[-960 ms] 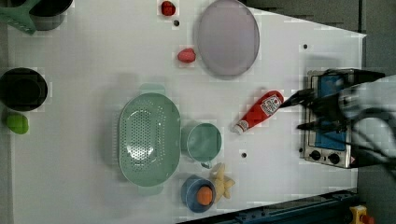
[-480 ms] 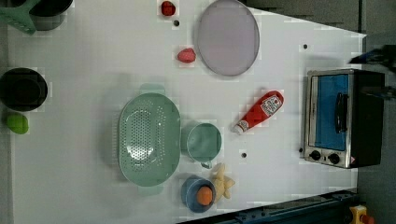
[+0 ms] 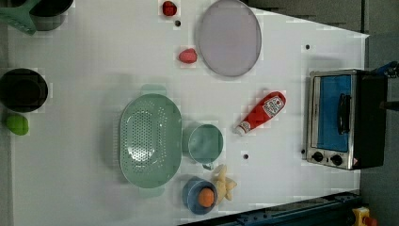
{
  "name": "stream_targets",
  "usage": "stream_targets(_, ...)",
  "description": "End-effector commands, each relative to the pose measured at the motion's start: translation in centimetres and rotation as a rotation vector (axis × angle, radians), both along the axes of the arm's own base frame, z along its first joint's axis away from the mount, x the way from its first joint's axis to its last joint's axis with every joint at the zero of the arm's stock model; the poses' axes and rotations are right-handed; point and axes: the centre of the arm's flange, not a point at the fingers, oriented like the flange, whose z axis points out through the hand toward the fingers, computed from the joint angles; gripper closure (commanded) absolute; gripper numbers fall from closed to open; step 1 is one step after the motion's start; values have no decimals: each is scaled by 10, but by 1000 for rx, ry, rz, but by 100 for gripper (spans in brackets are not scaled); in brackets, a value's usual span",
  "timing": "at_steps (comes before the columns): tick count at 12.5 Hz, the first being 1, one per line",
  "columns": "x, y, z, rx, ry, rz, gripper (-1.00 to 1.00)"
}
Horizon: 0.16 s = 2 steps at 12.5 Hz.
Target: Pick ketchup from strainer and place it on the table
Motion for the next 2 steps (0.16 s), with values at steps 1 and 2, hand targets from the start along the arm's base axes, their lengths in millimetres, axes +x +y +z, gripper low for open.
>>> stream_targets(1,6,-22,-25,7,54,-37,-100)
stream_targets(2,6,-22,-26,8,56,-37,-100)
